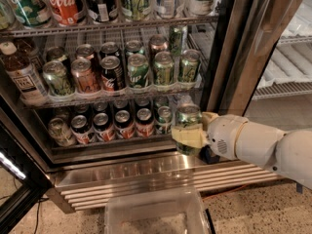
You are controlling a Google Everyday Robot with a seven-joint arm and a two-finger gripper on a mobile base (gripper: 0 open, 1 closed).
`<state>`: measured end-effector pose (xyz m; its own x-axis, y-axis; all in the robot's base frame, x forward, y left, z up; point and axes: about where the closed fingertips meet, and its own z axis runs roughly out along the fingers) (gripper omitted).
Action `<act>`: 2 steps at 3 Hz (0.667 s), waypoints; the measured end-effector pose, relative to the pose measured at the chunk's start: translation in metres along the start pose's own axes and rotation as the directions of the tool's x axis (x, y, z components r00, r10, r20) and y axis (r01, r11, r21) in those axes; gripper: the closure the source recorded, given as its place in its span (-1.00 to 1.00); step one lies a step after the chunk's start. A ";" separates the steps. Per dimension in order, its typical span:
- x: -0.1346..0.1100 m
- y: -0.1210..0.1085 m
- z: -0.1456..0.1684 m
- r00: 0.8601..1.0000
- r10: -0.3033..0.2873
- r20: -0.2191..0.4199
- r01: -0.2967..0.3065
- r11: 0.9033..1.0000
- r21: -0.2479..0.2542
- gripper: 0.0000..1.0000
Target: Pick green can from middle shelf of fridge
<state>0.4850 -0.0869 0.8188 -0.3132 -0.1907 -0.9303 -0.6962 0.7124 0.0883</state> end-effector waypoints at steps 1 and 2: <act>-0.027 0.023 -0.003 0.990 -0.134 0.052 0.139 0.983 -0.116 1.00; -0.041 0.050 -0.018 0.947 -0.283 0.154 0.315 0.914 -0.256 1.00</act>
Offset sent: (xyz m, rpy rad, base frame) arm -0.1131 0.0432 0.0382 -0.0999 -0.3007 0.8002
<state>0.4512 -0.0554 0.8681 -0.0003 -0.2779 -0.9606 -0.9002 0.4183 -0.1207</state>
